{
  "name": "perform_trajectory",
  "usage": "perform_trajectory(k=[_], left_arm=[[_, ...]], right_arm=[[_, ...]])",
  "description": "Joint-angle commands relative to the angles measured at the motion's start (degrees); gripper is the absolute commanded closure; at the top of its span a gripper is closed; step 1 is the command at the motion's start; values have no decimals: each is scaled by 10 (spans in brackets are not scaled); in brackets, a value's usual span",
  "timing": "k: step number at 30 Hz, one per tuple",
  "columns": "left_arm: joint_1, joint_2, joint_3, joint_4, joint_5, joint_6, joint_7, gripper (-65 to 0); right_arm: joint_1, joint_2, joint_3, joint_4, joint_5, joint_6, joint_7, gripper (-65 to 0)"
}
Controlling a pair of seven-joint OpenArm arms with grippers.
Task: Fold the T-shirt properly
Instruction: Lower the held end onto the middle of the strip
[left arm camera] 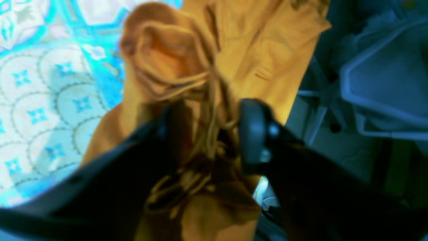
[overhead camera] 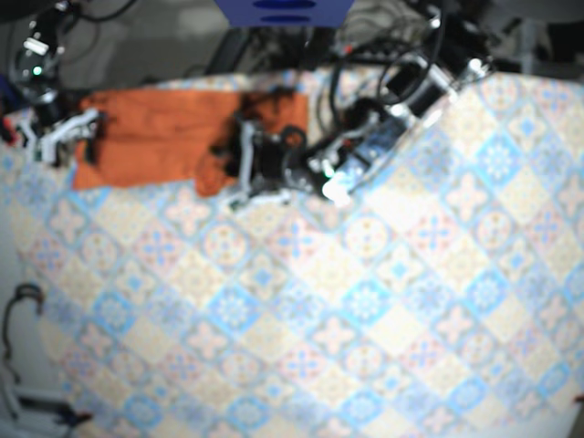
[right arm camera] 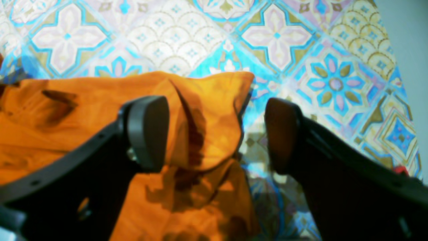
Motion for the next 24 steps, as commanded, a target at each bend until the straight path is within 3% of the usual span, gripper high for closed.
perform_trajectory(k=[1,5,8,13,16,24], left_arm=[[-7,5,-2,8,-11,-4,-10,-319],[-7,5,-2,8,-12,-4,-12,-416],[-7,4,-2,10,-14,-4,-12,-450],[-7,-13,-23,20,-17,-4,-12,-454],[8,-29,-74,40,-19,-4,-8,-454],[45,-47,-162,60,-92,-4,48,-449]], right_arm=[[0,10,2,11,8,1,15,-434],[0,10,2,11,8,1,15,-434],[0,10,2,11,8,1,15,-434],[-1,10,2,10,8,1,16,-434],[-1,10,2,9,8,1,16,-434],[-1,10,1,8,8,1,16,-434]])
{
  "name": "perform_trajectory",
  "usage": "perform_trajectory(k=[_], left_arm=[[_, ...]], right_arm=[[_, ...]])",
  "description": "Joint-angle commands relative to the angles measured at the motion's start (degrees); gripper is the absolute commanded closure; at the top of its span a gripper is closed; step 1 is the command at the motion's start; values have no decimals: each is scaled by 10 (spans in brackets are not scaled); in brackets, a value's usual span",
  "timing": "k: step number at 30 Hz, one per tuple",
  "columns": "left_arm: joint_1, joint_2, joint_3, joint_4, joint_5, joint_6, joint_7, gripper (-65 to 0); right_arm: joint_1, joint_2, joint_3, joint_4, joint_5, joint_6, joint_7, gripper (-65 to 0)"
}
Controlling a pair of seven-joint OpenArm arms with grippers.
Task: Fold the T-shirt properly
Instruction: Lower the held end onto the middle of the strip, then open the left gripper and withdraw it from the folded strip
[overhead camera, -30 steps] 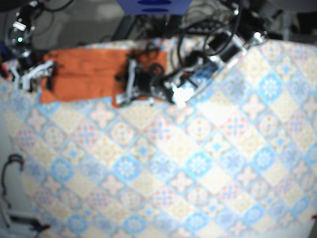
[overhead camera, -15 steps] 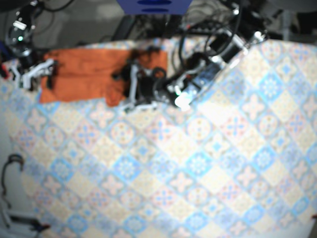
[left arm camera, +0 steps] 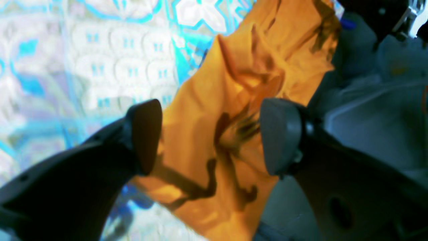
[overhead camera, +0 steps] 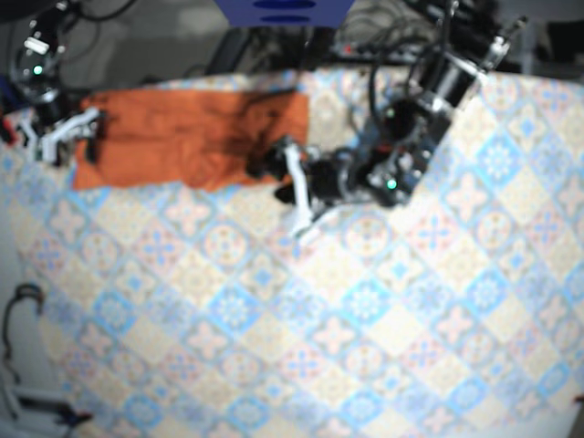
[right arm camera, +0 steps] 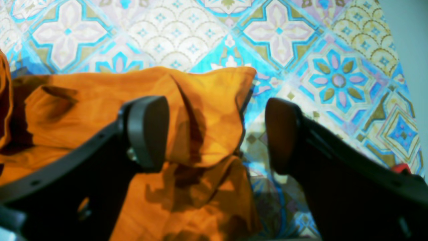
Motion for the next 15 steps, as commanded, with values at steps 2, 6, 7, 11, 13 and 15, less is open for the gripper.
perform_trajectory(k=[2,6,7,11,13,15], left_arm=[[0,3,-5,10,-14,-4,2,-415],[19,3,-4,10,-14,-4,6,-230],[20,3,-3,10,-14,-4,6,-167],[30,4,-4,10,-15,-4,6,0],[30,4,-4,9,-25,-4,6,0],[30,2,-6,8,-45,-5,6,0]], right_arm=[[-1,11,2,7,8,1,15,-434],[-1,11,2,7,8,1,15,-434],[-1,11,2,7,8,1,15,-434],[-1,11,2,7,8,1,15,-434],[-1,11,2,7,8,1,15,-434],[-1,11,2,7,8,1,15,-434]])
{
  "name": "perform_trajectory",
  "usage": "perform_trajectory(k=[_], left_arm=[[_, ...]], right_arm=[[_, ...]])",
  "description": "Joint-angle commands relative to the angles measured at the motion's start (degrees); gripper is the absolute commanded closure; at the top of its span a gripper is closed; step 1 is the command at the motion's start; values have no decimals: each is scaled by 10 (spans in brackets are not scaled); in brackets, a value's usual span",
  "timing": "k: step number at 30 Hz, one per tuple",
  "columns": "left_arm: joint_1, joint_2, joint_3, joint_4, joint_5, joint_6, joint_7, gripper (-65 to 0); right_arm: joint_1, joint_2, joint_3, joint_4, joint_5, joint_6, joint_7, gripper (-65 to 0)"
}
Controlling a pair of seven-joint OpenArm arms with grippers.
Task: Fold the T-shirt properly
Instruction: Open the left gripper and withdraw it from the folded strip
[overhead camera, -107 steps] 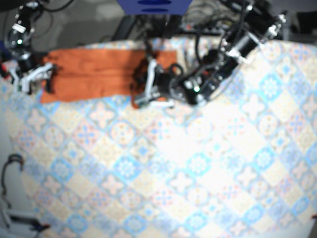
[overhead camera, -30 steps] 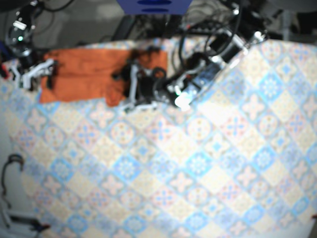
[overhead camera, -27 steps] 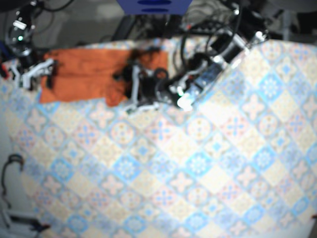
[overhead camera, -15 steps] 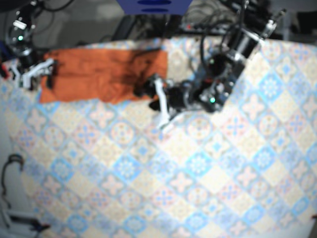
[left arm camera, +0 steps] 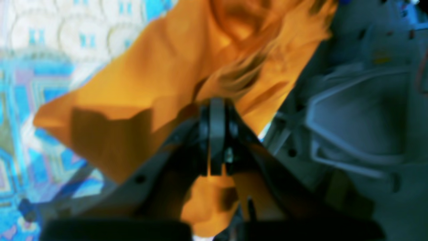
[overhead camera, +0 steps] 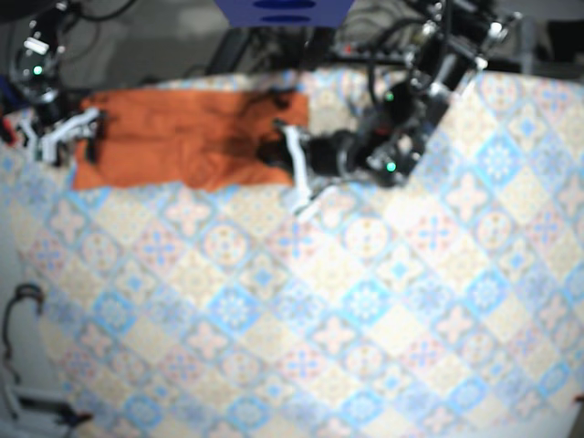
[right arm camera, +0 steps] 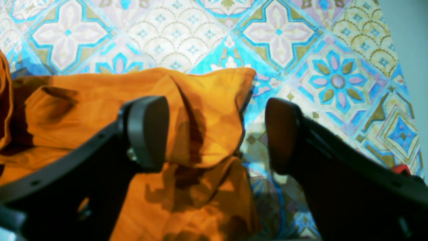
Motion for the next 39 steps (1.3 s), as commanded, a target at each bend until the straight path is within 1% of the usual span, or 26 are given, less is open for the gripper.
perform_trajectory(k=[1,7,12,16,21,25,27,29,33,35,39], left_arm=[[-8,-4,-11,8,-21,-4,-9,0],[-13,-9,-19,-15,-54,-5,-8,0],[-9,-7,-20,-35,-56,-4,-11,0],[-9,-7,-21,-38,-54,-1,-12,0],[-12,-7,-23,-38,-54,45,-13,0],[-12,-7,-22,-39,-53,83,-36,0],[-12,-7,-22,-52,-53,96,-38,0],[-13,-6,-22,-70,-53,97,-49,0],[-23,11,-20,-114,-53,97,-53,0],[-25,27,-21,-129,-53,96,-53,0],[-26,44,-21,-132,-53,96,-53,0]], right_arm=[[-1,10,3,7,8,1,15,-434],[0,2,2,7,8,1,15,-434],[0,-8,2,6,7,1,15,-434],[-1,-9,2,6,7,1,15,-434],[-1,-16,2,6,7,1,15,-434],[-1,-17,2,7,7,1,15,-434],[-1,-17,2,7,7,1,15,-434],[-1,-17,2,7,7,1,15,-434],[-6,-17,2,7,7,1,14,-434],[-8,-17,2,7,7,1,15,-434],[-8,-17,2,7,7,1,15,-434]])
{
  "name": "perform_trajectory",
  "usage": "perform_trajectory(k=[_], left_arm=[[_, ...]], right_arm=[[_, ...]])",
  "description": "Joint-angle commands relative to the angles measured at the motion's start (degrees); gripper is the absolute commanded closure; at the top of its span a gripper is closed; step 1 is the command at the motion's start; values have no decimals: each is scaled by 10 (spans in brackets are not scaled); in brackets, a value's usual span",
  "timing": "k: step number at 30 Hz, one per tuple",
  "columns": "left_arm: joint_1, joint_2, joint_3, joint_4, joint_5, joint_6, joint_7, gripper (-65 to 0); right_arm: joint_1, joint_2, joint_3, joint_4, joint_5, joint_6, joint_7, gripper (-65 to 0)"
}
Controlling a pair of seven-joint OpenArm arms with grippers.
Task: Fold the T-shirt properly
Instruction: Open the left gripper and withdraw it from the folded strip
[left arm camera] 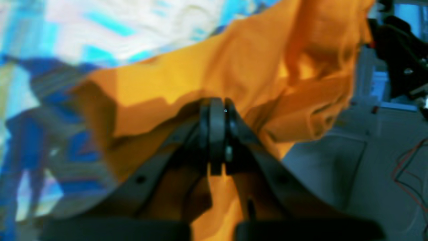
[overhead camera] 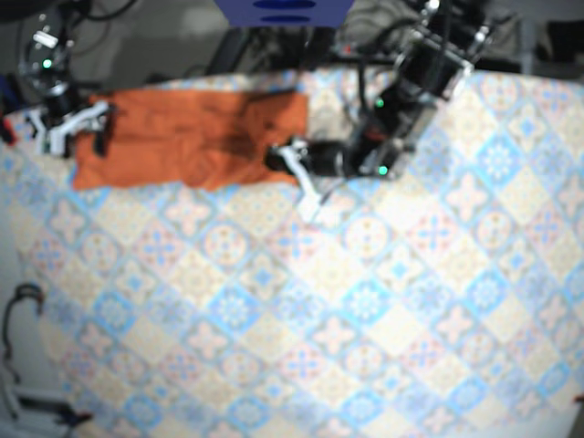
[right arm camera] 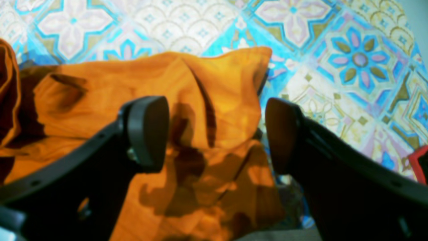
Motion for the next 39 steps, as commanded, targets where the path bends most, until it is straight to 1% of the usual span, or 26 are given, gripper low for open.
perform_trajectory(k=[1,3,10,14,17,20,23,28,39], left_arm=[[-9,8,-1,9,-11,-5,-5,0],[-10,16,1,9,-11,-5,-2,0],[-18,16,6,9,-10,-7,0,0],[-41,12,61,8,-11,-9,0,0],[-55,13,91,7,-12,-29,0,0],[-67,16,114,6,-12,-33,10,0],[-79,26,120,2,-11,-46,24,0],[-104,43,126,-47,-11,-85,60,0],[-140,45,198,-54,-13,-123,64,0]], right_arm=[[0,8,3,8,7,2,16,-434],[0,8,3,8,7,2,16,-434],[-1,8,3,7,7,2,16,-434],[0,8,3,7,7,2,15,-434],[0,8,3,7,7,2,15,-434],[0,8,3,7,7,2,15,-434],[0,8,3,7,7,2,15,-434],[0,8,3,7,7,2,15,-434],[0,8,2,7,7,2,16,-434]])
